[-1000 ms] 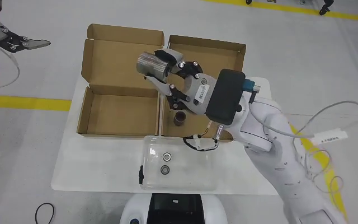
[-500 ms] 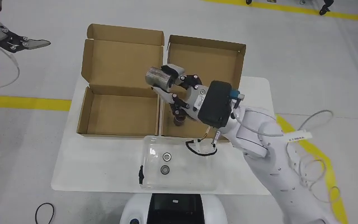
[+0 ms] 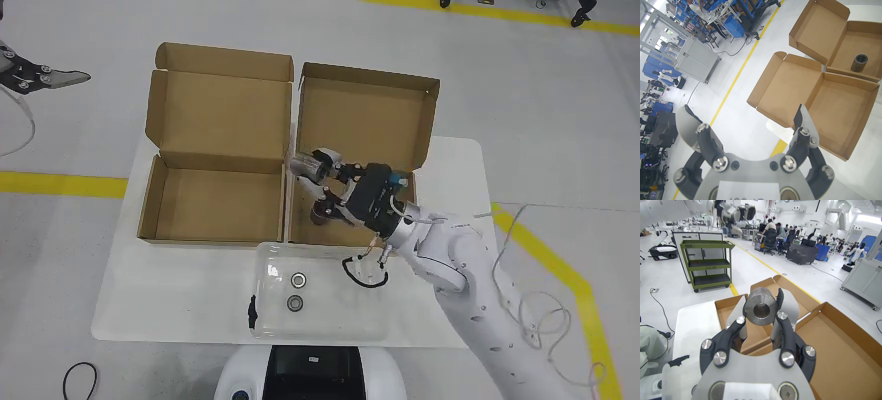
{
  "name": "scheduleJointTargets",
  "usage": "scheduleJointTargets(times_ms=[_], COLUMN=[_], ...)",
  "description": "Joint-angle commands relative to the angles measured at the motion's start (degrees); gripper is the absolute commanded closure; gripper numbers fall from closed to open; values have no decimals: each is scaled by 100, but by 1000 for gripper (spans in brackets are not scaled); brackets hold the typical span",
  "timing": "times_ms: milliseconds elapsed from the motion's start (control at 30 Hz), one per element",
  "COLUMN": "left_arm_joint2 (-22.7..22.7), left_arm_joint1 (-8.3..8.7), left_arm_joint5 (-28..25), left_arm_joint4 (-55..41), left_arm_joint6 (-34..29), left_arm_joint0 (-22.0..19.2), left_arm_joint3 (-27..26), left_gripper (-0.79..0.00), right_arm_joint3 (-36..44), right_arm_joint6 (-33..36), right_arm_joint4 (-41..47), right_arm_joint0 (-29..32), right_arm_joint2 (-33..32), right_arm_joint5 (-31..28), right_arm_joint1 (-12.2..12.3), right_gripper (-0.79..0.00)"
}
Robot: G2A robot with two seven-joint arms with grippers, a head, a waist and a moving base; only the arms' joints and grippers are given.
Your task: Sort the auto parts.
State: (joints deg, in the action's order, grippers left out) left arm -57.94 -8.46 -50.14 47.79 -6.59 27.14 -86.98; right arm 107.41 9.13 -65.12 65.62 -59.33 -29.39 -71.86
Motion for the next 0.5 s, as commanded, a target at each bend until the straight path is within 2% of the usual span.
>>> scheduleJointTargets(times_ms=[0, 467], left_arm_joint2=[0, 0], left_arm_joint1=[0, 0], left_arm_joint5=[0, 0], left_arm_joint4=[0, 0], left_arm_joint6=[0, 0], left_arm_joint0=[0, 0], left_arm_joint3=[0, 0], left_gripper=[-785, -785], right_arm_joint3=[-55, -229], right_arm_joint6=[178, 1587], right_arm_joint4=[-8, -254], right_arm_joint0=[40, 287], right_arm_joint2=[-15, -87], right_arm_joint5=[22, 460], right_arm_joint1=[10, 70], right_gripper=[0, 0])
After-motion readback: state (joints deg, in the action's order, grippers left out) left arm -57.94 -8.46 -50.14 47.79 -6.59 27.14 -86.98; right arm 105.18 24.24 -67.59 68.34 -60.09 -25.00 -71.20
